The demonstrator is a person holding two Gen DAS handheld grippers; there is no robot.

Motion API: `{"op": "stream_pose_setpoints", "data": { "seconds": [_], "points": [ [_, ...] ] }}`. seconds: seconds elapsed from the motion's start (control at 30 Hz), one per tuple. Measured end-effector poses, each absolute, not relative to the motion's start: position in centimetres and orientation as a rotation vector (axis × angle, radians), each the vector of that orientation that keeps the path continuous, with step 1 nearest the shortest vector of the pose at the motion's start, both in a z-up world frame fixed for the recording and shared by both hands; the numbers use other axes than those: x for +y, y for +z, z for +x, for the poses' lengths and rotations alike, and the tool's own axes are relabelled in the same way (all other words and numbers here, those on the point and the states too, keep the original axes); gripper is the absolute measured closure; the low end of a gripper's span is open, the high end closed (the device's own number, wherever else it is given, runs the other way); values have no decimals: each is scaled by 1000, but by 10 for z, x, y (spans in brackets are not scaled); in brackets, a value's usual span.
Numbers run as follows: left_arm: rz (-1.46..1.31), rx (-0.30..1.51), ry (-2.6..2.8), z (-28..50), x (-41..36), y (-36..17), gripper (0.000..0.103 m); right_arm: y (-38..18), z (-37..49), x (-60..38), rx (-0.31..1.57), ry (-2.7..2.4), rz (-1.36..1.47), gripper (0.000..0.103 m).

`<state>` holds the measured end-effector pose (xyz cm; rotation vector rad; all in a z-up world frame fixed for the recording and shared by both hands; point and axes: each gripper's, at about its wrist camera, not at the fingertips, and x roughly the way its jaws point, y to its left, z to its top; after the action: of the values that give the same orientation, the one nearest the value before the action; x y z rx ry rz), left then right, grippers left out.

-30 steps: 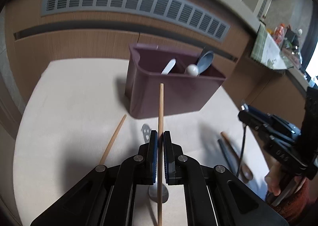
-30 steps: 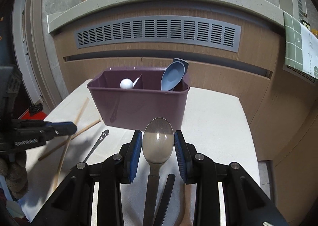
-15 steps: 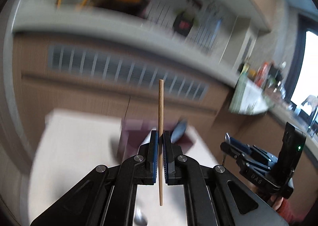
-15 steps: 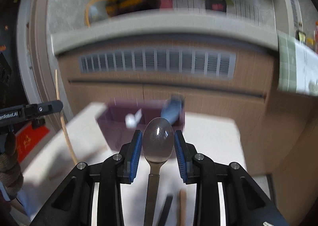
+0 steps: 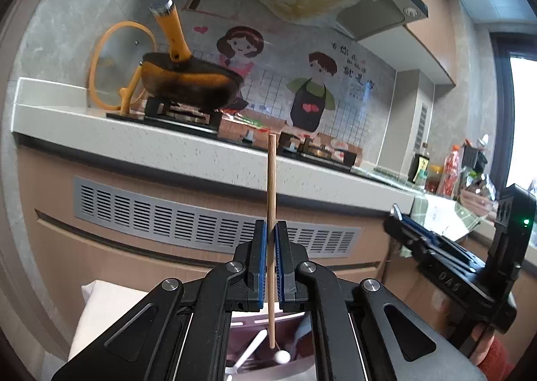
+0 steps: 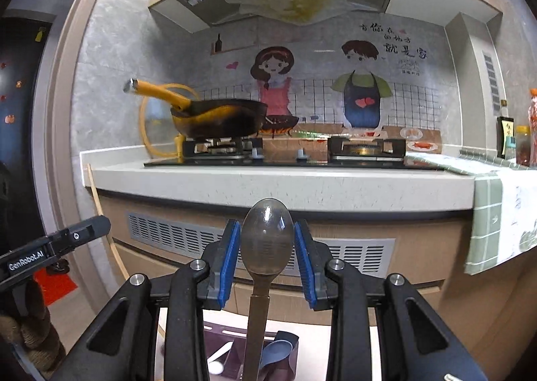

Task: Organize utensils
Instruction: 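Carry the chopstick and spoon over the caddy and open both tools, then grasp the black-handled grey spoon with the right tool while the left tool reaches the smiley metal spoon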

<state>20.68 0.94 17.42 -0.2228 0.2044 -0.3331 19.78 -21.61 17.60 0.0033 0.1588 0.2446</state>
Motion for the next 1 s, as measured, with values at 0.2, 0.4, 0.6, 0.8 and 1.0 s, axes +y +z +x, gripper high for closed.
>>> {"op": "stream_pose_setpoints", "data": {
  "seconds": [0.2,0.4,0.6,0.8,1.0],
  "points": [
    [-209,260,-357,241,-5,150,98,141,241,-209,203,239,8,73],
    [-244,333,-376,265,-9,119,98,107,267,-204,261,201,-2,73],
    [-269,464,-438,277,-10,77,77,70,277,-211,475,263,48,71],
    [-304,507,-422,249,1,61,65,54,256,-229,563,295,85,70],
    [-220,547,-324,194,6,41,61,70,186,-231,448,156,-94,70]
  ]
}}
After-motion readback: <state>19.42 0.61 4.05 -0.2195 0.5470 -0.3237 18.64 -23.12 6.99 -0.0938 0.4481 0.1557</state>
